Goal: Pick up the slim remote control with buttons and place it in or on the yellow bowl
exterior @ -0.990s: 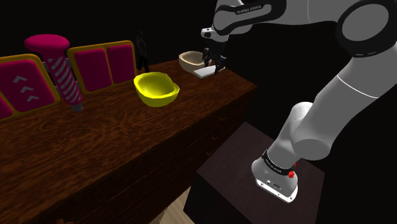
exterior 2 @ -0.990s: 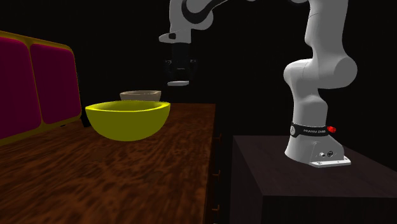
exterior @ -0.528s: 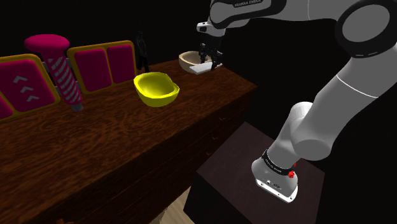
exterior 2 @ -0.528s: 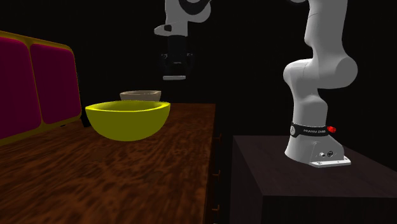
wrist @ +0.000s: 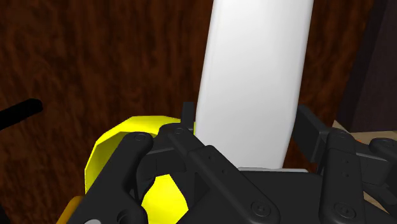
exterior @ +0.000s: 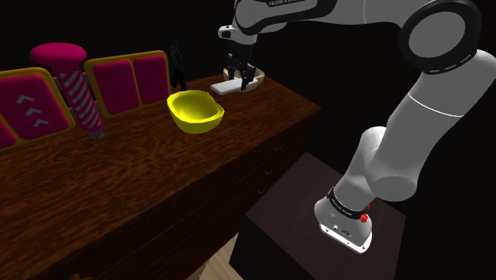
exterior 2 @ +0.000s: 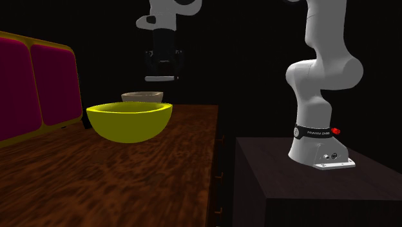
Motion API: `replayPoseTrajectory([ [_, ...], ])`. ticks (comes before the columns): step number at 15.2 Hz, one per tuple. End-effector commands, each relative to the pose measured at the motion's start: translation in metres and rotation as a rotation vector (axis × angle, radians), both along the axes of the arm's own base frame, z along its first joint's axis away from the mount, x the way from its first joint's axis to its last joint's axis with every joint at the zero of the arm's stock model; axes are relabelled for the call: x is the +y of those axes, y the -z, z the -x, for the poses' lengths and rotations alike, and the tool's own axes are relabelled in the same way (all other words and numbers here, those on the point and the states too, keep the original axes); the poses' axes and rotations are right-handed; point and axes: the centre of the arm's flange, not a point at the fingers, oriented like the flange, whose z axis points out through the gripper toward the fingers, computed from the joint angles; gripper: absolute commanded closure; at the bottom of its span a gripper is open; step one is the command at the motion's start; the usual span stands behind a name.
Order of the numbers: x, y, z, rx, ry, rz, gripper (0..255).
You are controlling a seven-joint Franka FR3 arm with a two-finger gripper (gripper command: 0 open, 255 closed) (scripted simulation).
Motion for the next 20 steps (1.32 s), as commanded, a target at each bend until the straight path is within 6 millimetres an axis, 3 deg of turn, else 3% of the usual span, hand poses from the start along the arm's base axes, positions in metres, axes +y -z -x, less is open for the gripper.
replayPoseTrajectory([
  [1, 0.023, 0.0, -0.013, 0.0, 0.001, -0.001, 255],
  [10, 0.132, -0.001, -0.061, 0.0, 0.001, -0.001, 255],
  [11, 0.151, -0.001, -0.07, 0.0, 0.001, -0.001, 255],
  [20, 0.151, 0.046, -0.07, 0.0, 0.001, -0.001, 255],
])
